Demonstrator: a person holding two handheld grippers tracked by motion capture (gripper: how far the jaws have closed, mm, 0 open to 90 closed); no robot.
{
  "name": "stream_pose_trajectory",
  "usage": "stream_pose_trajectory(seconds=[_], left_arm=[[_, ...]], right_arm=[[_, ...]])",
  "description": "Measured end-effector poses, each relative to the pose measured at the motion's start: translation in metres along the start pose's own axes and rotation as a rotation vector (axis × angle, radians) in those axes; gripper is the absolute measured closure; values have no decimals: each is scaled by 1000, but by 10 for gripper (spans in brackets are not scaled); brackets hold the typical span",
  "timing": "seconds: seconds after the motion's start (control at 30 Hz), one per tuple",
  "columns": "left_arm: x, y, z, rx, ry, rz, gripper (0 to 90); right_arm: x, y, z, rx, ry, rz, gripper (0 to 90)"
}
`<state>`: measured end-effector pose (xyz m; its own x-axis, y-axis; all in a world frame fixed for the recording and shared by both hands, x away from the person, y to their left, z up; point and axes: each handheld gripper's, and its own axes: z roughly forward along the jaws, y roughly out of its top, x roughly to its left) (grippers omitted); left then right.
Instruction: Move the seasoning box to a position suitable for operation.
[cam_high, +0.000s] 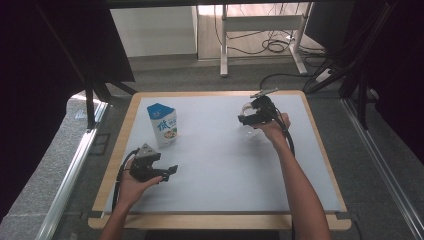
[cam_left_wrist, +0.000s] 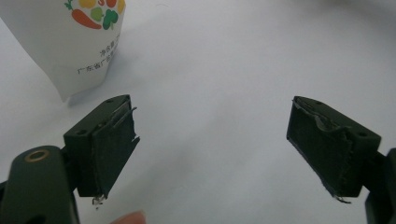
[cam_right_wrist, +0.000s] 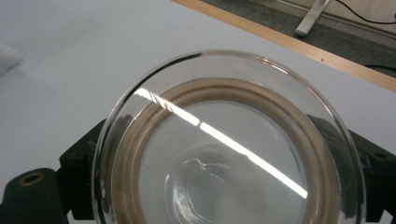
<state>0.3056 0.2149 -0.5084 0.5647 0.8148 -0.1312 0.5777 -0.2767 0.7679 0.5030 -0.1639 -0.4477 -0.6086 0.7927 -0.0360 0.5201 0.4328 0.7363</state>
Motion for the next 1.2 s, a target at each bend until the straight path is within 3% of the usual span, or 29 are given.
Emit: stream_pose_trajectory(seconds=[0.6, 0.77, 1.2], left_arm=[[2, 0, -4, -9, 2, -7, 154], [2, 0, -4, -13, 5, -9, 154], [4, -1, -2, -5, 6, -18, 154]], right_arm=[[13, -21, -35, -9, 30, -6, 115], [25, -36, -48, -20, 57, -11, 115], [49, -65, -60, -5, 101, -15, 114]])
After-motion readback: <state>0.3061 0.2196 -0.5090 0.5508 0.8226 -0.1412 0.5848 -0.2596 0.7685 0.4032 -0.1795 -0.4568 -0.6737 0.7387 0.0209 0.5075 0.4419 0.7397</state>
